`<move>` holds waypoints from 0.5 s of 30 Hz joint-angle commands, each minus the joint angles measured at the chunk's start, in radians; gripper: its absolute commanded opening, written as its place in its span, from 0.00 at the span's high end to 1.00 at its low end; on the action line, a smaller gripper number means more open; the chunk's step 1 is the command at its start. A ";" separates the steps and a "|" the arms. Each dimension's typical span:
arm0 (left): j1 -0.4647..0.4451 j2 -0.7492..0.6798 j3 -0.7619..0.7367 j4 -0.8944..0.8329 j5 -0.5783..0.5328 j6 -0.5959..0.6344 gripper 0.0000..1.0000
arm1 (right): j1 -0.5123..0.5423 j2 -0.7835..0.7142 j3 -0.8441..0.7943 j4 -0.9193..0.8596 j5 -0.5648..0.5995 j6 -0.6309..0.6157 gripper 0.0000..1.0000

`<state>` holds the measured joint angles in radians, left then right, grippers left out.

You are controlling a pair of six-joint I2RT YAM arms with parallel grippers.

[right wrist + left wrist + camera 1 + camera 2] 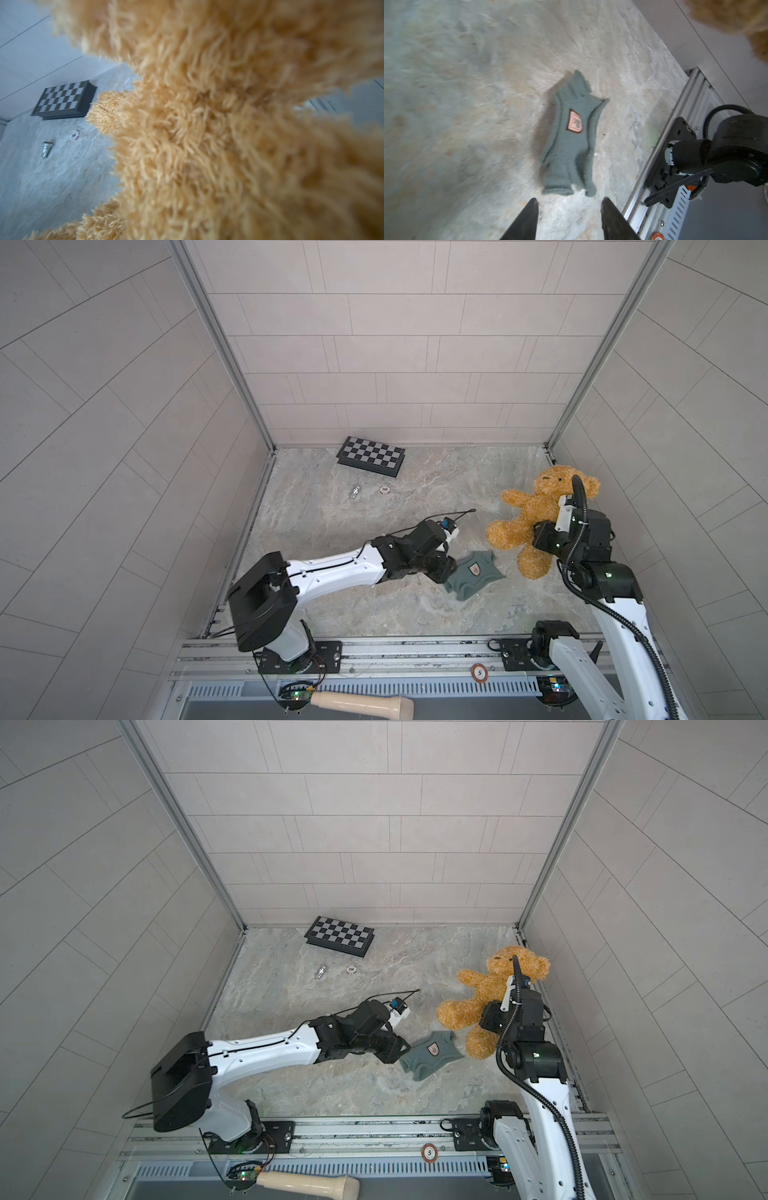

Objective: Dress the teddy bear
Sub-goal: 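Grasp the grey-green sweater with the left gripper while the right holds the bear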

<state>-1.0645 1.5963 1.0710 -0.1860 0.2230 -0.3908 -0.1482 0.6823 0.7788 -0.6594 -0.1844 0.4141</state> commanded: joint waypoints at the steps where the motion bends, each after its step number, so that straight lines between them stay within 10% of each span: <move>1: -0.045 0.088 0.110 -0.036 0.025 0.027 0.47 | -0.103 -0.040 0.008 0.026 -0.076 -0.023 1.00; 15: -0.097 0.407 0.401 -0.223 -0.088 0.085 0.39 | -0.188 -0.147 -0.045 0.015 0.011 -0.018 1.00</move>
<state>-1.1587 1.9823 1.4376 -0.3408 0.1772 -0.3351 -0.3332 0.5587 0.7151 -0.6647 -0.2100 0.4107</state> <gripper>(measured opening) 0.610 0.200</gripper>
